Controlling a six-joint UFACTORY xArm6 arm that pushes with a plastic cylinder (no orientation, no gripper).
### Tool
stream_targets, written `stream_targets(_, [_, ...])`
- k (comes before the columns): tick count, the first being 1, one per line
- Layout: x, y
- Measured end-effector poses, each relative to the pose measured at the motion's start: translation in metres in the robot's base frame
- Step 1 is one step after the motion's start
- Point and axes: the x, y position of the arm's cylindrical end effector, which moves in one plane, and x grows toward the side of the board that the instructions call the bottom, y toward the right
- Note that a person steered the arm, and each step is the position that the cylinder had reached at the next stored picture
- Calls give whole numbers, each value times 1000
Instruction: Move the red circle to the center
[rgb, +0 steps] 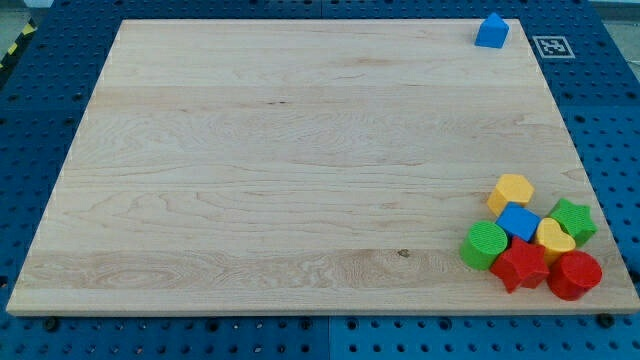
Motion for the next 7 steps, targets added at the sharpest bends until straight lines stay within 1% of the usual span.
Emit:
stream_targets(1, [27,-20])
stream_targets(2, [27,-20])
stream_targets(6, [30,-69])
stream_targets(7, [30,-69])
